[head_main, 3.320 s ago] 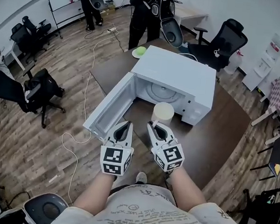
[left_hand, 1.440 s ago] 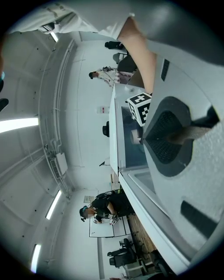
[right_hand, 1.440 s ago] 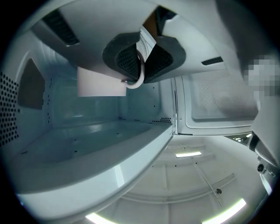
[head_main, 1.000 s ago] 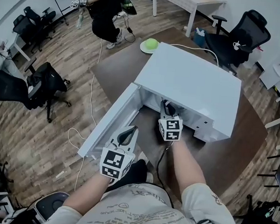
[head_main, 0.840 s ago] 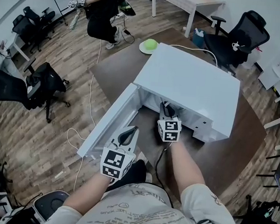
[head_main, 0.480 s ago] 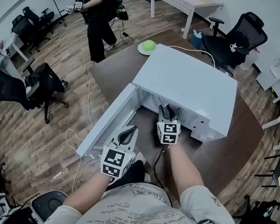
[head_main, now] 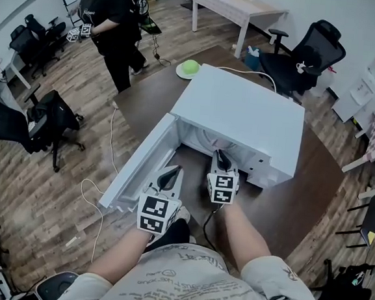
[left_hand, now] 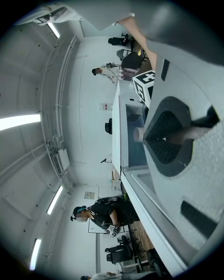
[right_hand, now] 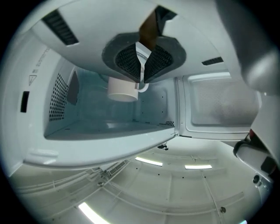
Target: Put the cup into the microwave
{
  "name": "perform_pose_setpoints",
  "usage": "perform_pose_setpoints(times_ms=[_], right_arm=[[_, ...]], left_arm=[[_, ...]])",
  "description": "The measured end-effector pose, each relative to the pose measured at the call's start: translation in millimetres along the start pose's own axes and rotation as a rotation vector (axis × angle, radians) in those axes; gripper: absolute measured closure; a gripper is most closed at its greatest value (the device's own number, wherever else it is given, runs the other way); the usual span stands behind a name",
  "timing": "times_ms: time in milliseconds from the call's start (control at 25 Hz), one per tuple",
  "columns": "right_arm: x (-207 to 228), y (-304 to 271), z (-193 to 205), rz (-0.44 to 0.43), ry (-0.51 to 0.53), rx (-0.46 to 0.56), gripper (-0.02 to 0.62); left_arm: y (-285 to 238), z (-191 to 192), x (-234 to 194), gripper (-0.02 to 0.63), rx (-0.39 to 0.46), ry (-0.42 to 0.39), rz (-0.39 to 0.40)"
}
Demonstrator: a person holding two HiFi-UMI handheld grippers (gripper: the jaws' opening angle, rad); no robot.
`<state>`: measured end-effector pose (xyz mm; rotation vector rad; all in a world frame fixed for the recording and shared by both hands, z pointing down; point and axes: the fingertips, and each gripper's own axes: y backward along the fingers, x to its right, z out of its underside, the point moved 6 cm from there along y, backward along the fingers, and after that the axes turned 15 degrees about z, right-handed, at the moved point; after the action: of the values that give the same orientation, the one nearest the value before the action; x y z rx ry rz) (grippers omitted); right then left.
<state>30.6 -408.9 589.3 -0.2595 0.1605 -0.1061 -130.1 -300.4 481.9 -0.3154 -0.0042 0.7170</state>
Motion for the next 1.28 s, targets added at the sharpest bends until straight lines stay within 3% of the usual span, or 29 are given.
perform_pose_setpoints(times_ms=[280, 520, 760, 1280], right_arm=[[-1, 46, -21, -0.038, -0.042, -0.008, 0.578], [-7, 94, -65, -0.088, -0.094, 0.063, 0.578], [-5, 138, -96, -0.079, -0.13, 0.101, 0.58], [8, 166, -105, -0.077, -0.143, 0.107, 0.581]], left_arm=[[0, -3, 13, 0.592, 0.038, 0.017, 0.007], [7, -5, 24, 0.592, 0.056, 0.017, 0.012], [12, -4, 34, 0.592, 0.075, 0.03, 0.02], [11, -6, 44, 0.592, 0.075, 0.011, 0.042]])
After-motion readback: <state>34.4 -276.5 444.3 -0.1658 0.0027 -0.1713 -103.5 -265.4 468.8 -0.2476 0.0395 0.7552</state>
